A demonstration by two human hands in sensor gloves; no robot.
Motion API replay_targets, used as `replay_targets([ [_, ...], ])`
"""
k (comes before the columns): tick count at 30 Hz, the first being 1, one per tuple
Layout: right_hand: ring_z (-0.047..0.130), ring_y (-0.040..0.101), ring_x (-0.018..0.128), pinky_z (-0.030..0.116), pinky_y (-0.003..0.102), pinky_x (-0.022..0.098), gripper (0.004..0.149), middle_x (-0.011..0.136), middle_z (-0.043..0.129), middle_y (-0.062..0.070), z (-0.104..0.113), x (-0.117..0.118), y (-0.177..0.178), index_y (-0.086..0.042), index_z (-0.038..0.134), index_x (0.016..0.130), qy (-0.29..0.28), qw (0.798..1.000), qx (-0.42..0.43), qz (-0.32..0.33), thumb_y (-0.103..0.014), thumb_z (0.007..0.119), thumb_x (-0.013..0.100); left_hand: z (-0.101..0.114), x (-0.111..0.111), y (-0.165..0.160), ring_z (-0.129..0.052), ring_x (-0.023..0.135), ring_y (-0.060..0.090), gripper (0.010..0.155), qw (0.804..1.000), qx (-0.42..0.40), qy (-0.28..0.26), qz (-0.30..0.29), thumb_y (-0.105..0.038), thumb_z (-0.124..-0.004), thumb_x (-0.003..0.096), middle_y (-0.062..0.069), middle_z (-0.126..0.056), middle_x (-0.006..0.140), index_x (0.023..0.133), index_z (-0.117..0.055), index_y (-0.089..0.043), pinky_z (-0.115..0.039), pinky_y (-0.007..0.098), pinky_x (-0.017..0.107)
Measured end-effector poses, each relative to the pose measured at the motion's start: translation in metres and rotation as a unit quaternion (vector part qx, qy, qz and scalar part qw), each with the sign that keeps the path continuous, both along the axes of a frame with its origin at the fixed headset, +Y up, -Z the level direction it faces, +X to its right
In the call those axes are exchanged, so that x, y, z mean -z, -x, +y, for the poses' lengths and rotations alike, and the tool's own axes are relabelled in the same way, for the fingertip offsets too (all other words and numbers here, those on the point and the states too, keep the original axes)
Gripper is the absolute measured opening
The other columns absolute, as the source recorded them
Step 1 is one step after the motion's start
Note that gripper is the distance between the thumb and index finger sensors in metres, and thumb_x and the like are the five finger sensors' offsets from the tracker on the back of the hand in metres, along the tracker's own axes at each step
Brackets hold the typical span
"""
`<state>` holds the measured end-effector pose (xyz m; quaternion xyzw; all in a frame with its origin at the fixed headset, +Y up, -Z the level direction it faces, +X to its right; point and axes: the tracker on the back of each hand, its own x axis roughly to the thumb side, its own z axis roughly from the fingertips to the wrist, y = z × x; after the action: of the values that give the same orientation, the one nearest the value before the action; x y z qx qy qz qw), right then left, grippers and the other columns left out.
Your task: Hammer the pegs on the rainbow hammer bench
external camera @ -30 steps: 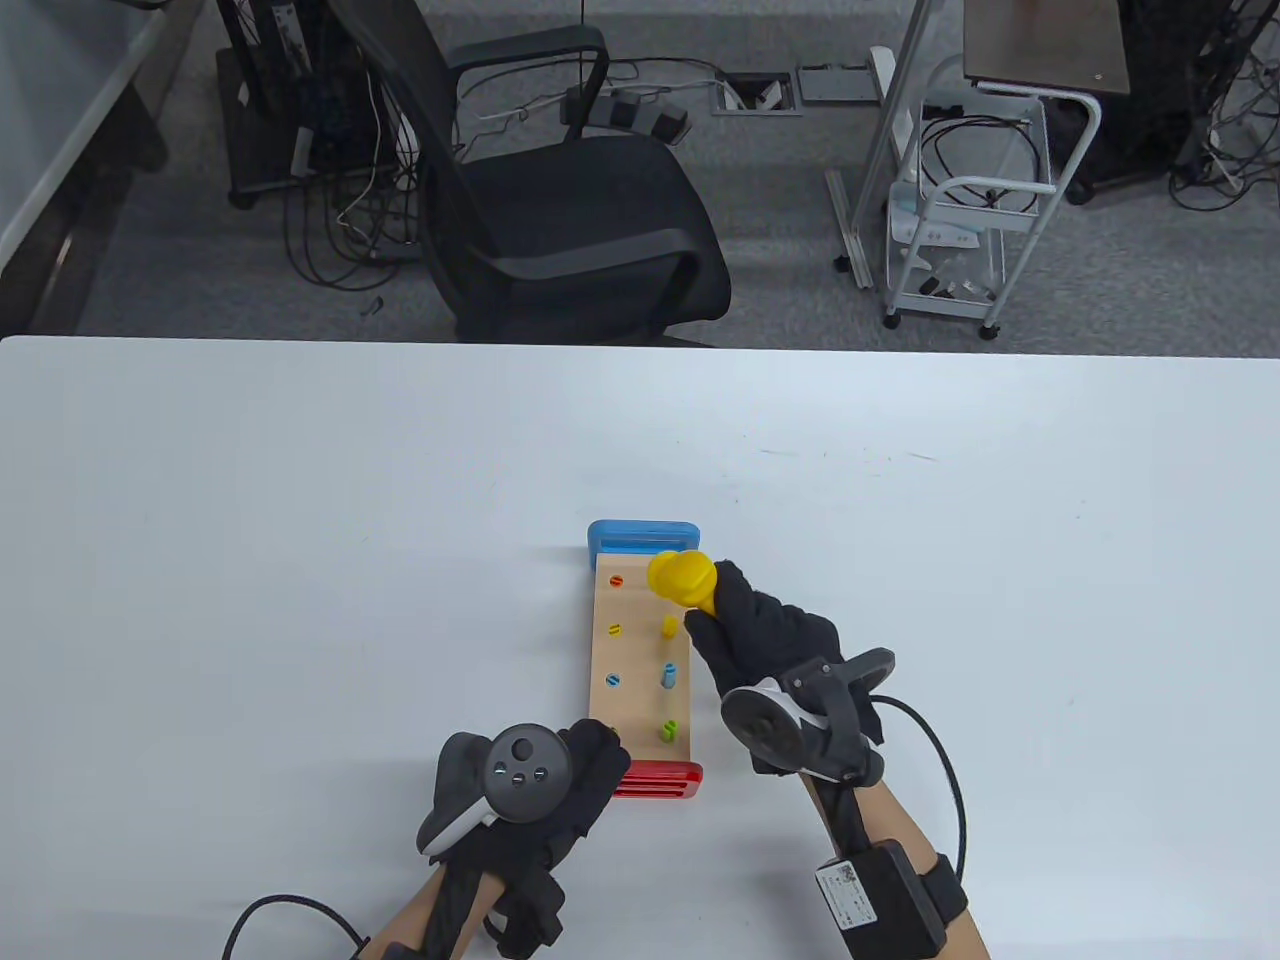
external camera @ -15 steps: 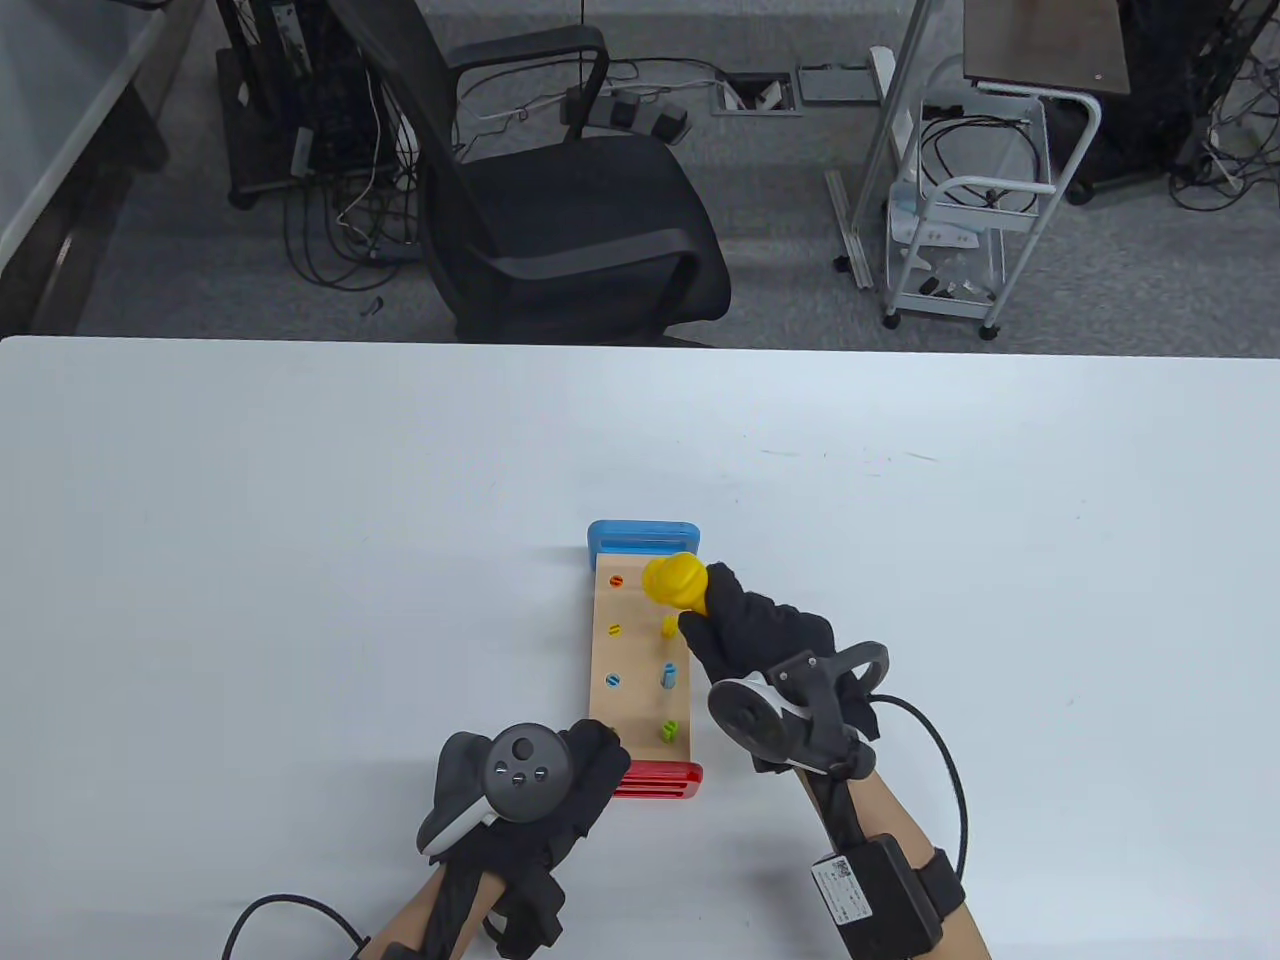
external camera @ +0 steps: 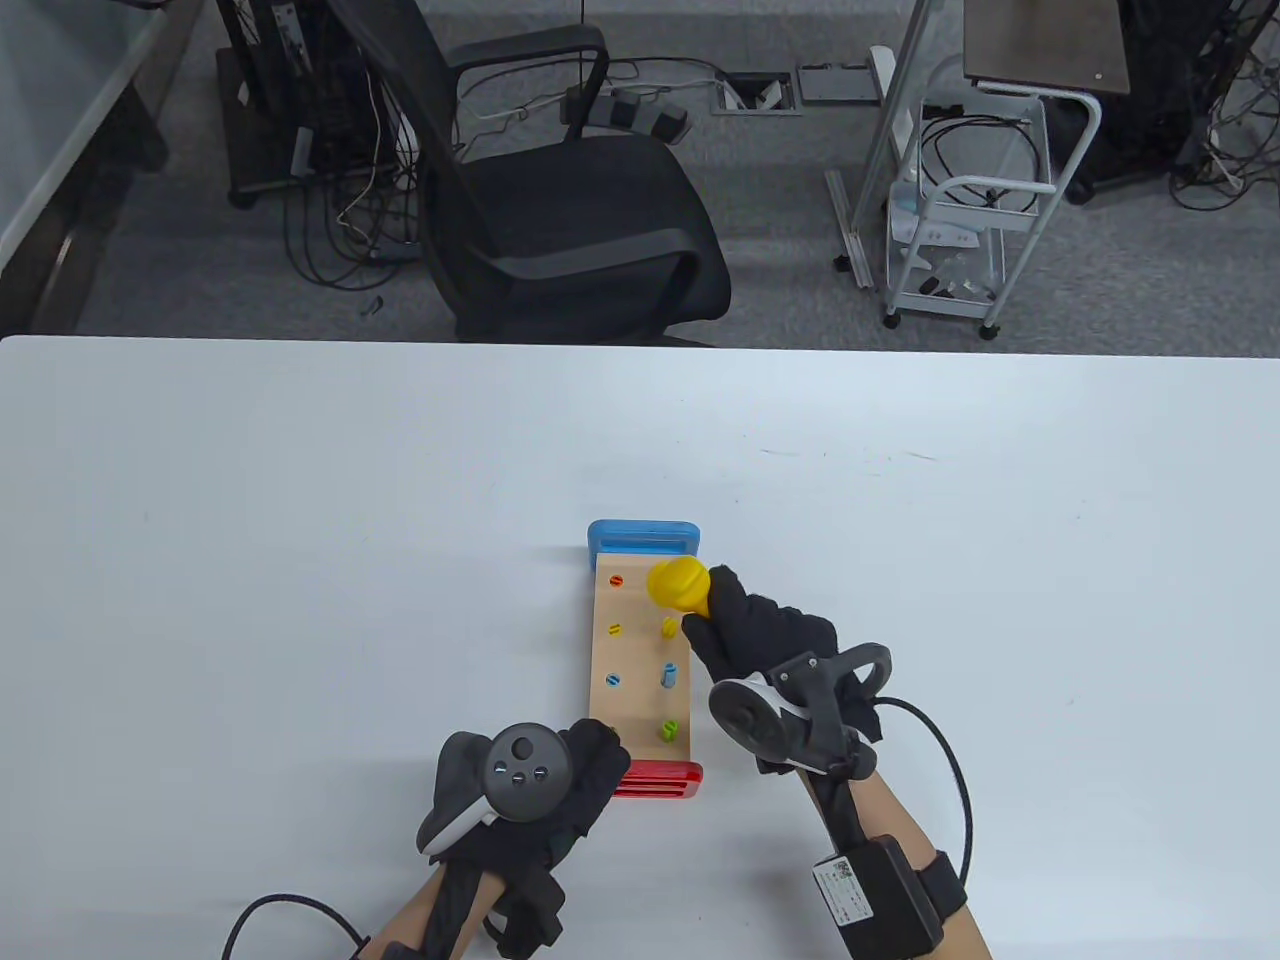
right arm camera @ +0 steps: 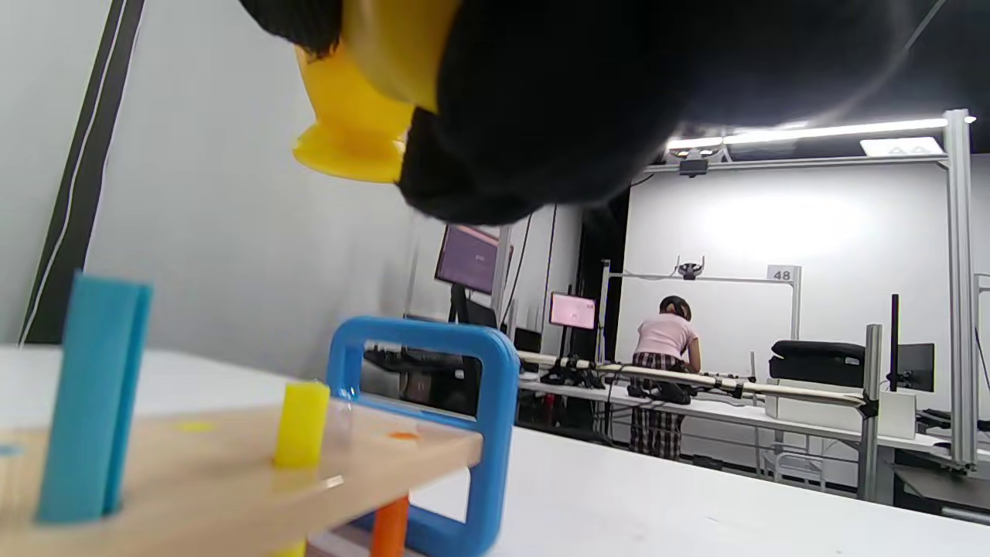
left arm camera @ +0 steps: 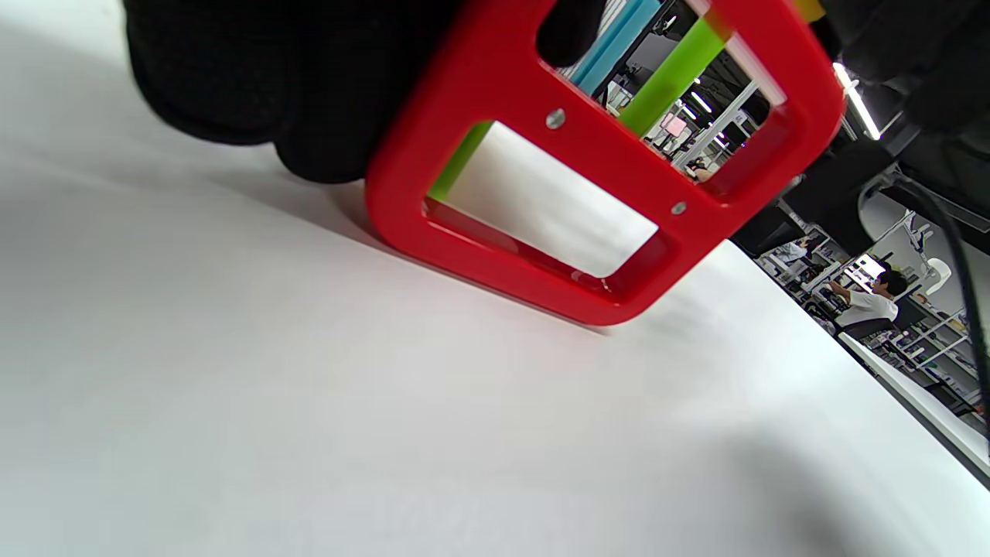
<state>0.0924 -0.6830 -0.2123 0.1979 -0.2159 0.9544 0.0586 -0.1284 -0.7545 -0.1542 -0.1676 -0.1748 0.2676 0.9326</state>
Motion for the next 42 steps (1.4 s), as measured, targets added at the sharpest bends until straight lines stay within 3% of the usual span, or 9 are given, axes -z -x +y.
replay_targets([
  [4, 0.098, 0.013, 0.034, 0.089, 0.030, 0.029, 0.063, 0.064, 0.097, -0.001, -0.031, 0.002, 0.007, -0.011, 0.060, 0.105, 0.107, 0.977, -0.168, -0.071, -0.052, 0.047, 0.060, 0.000, 0.000, 0.000, -0.093, 0.082, 0.053, 0.067, 1.000, 0.000, 0.001, -0.001, -0.060, -0.035, 0.0557, 0.040, -0.077, 0.105, 0.104, -0.057, -0.019, -0.082, 0.058, 0.055],
  [16, 0.096, 0.024, 0.029, 0.085, 0.040, 0.025, 0.062, 0.059, 0.098, 0.011, 0.000, -0.002, 0.001, -0.001, 0.066, 0.103, -0.017, 1.000, 0.019, -0.010, -0.045, 0.053, 0.061, 0.000, 0.000, 0.000, -0.093, 0.082, 0.053, 0.066, 1.000, 0.000, 0.001, -0.001, -0.060, -0.035, 0.0557, 0.040, -0.077, 0.105, 0.104, -0.057, -0.020, -0.082, 0.058, 0.055],
  [19, 0.098, 0.017, 0.031, 0.089, 0.034, 0.027, 0.063, 0.063, 0.098, 0.004, -0.036, 0.012, 0.017, -0.005, 0.061, 0.104, 0.184, 0.967, -0.177, -0.025, -0.048, 0.049, 0.060, 0.000, 0.000, 0.000, -0.093, 0.082, 0.053, 0.067, 1.000, 0.001, 0.001, -0.001, -0.060, -0.035, 0.0558, 0.040, -0.077, 0.105, 0.104, -0.057, -0.019, -0.082, 0.059, 0.055],
  [21, 0.097, 0.021, 0.021, 0.087, 0.038, 0.018, 0.062, 0.052, 0.103, 0.010, -0.024, 0.004, 0.014, 0.000, 0.075, 0.098, 0.055, 0.991, -0.121, 0.013, -0.045, 0.058, 0.059, 0.000, 0.000, 0.000, -0.093, 0.082, 0.053, 0.066, 1.000, 0.002, 0.000, -0.001, -0.060, -0.035, 0.0557, 0.040, -0.077, 0.104, 0.104, -0.057, -0.020, -0.082, 0.058, 0.055],
  [26, 0.096, 0.022, 0.027, 0.086, 0.039, 0.024, 0.062, 0.058, 0.099, 0.010, -0.019, 0.007, 0.015, -0.003, 0.069, 0.102, 0.114, 0.982, -0.152, -0.017, -0.046, 0.054, 0.060, 0.000, 0.000, 0.000, -0.094, 0.082, 0.053, 0.066, 1.000, 0.002, -0.001, 0.000, -0.060, -0.035, 0.0557, 0.040, -0.077, 0.104, 0.104, -0.057, -0.020, -0.083, 0.058, 0.055],
  [31, 0.096, 0.022, 0.029, 0.086, 0.039, 0.025, 0.062, 0.059, 0.098, 0.011, 0.001, -0.003, 0.001, 0.000, 0.065, 0.103, -0.020, 0.999, 0.018, -0.019, -0.045, 0.052, 0.061, 0.000, 0.000, 0.001, -0.093, 0.082, 0.053, 0.066, 1.000, 0.002, 0.001, -0.001, -0.060, -0.036, 0.0557, 0.040, -0.077, 0.104, 0.104, -0.057, -0.020, -0.082, 0.058, 0.055],
  [35, 0.098, 0.014, 0.032, 0.089, 0.032, 0.028, 0.063, 0.063, 0.097, 0.001, -0.034, 0.009, 0.012, -0.007, 0.060, 0.104, 0.172, 0.957, -0.215, -0.094, -0.050, 0.048, 0.060, 0.000, 0.001, 0.000, -0.093, 0.082, 0.053, 0.067, 1.000, 0.000, 0.003, -0.002, -0.060, -0.036, 0.0558, 0.040, -0.077, 0.105, 0.105, -0.056, -0.019, -0.082, 0.059, 0.055],
  [37, 0.097, 0.021, 0.022, 0.086, 0.037, 0.019, 0.062, 0.053, 0.102, 0.009, -0.030, 0.004, 0.013, -0.001, 0.074, 0.099, 0.052, 0.990, -0.134, 0.001, -0.046, 0.057, 0.059, 0.000, 0.000, 0.000, -0.093, 0.082, 0.053, 0.067, 1.000, 0.002, 0.002, -0.002, -0.060, -0.036, 0.0558, 0.040, -0.077, 0.105, 0.105, -0.056, -0.019, -0.082, 0.059, 0.055],
  [42, 0.096, 0.022, 0.027, 0.086, 0.039, 0.024, 0.062, 0.058, 0.100, 0.010, -0.028, 0.005, 0.017, -0.003, 0.069, 0.102, 0.104, 0.981, -0.166, -0.015, -0.046, 0.054, 0.060, 0.000, 0.000, 0.000, -0.093, 0.082, 0.053, 0.067, 1.000, 0.002, 0.001, -0.002, -0.060, -0.036, 0.0558, 0.040, -0.077, 0.104, 0.105, -0.056, -0.019, -0.082, 0.059, 0.055],
])
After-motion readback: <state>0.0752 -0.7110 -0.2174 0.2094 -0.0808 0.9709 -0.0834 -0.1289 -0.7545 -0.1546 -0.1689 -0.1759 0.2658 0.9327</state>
